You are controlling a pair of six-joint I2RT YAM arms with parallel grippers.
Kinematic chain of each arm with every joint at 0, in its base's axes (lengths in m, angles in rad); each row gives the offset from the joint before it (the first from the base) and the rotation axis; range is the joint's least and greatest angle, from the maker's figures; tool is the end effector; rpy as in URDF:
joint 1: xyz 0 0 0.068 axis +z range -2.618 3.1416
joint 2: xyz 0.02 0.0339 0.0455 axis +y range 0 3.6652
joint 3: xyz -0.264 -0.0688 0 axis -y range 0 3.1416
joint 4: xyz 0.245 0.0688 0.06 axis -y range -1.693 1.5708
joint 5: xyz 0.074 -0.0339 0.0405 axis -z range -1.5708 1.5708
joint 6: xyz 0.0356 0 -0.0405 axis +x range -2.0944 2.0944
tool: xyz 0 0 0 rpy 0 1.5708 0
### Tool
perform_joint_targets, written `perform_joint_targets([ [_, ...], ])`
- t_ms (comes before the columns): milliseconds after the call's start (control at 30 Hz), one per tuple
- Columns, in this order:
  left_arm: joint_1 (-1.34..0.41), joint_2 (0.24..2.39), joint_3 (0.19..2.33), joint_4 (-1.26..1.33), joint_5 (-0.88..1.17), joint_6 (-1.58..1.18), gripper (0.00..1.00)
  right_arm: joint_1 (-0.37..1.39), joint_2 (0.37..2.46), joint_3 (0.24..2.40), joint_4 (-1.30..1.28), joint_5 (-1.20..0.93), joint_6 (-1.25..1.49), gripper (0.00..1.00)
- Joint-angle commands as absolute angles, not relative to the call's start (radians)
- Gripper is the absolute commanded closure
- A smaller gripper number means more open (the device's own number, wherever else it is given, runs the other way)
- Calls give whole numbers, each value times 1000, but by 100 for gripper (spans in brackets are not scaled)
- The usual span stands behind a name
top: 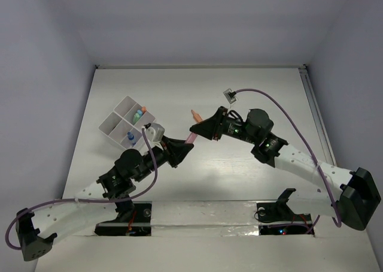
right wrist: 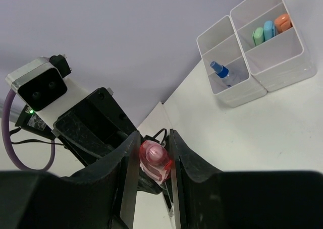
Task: Sort the stationery into containers
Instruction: Close the pen cap on the pen.
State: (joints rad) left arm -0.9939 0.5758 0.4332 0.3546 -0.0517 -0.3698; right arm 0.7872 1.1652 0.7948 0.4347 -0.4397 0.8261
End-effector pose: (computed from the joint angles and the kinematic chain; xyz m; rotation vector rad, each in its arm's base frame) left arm 0.0870 -0.1303 0.3049 0.4004 1.3921 -1.1007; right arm 0.1812 0.2033 0.3301 -0.3721 1.7083 1.5724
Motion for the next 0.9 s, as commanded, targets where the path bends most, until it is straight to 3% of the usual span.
perform_joint_targets([
  [0,-994,586,546,534,-97,-336,100,853,1178,756,393,-499,795,96],
  [67,-994,598,577,534,-98,-325,100,862,1183,755,396,-503,792,100],
  [867,-994,787,1006,494,-160,-121,100,1028,1236,580,596,-465,841,100],
])
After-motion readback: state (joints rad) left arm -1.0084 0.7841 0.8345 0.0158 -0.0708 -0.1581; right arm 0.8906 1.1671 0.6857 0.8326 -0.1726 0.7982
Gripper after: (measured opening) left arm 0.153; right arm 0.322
